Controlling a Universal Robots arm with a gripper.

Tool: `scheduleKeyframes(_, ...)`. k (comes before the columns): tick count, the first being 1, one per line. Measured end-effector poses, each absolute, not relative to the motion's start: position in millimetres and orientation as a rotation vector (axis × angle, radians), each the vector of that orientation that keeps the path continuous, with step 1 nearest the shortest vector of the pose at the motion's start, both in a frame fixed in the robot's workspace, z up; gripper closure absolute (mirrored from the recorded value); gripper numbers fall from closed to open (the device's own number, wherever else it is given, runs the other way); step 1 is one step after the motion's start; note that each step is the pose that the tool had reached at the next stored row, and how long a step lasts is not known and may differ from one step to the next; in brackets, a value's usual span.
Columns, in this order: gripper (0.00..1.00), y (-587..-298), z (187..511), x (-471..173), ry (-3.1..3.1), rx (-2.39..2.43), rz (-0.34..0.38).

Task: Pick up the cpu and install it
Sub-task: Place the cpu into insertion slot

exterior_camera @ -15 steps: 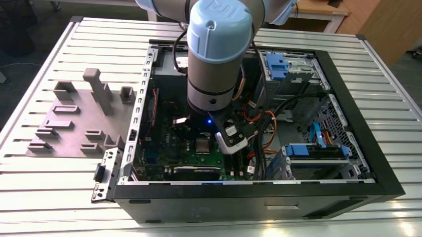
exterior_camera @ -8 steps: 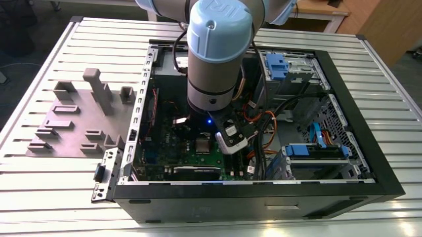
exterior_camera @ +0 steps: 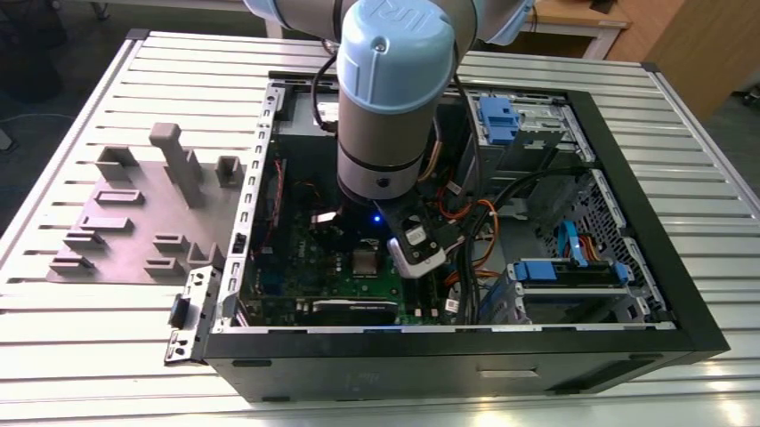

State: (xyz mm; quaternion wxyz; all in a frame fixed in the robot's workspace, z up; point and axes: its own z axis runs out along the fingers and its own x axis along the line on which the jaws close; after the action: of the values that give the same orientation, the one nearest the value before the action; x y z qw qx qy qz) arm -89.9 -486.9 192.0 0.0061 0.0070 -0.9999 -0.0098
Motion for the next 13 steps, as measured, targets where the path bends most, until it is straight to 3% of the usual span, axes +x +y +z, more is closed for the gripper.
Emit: scheduleKeyframes(13, 0.56, -488.3, 191.9, -89.9, -3.129, -0.009, -0.03)
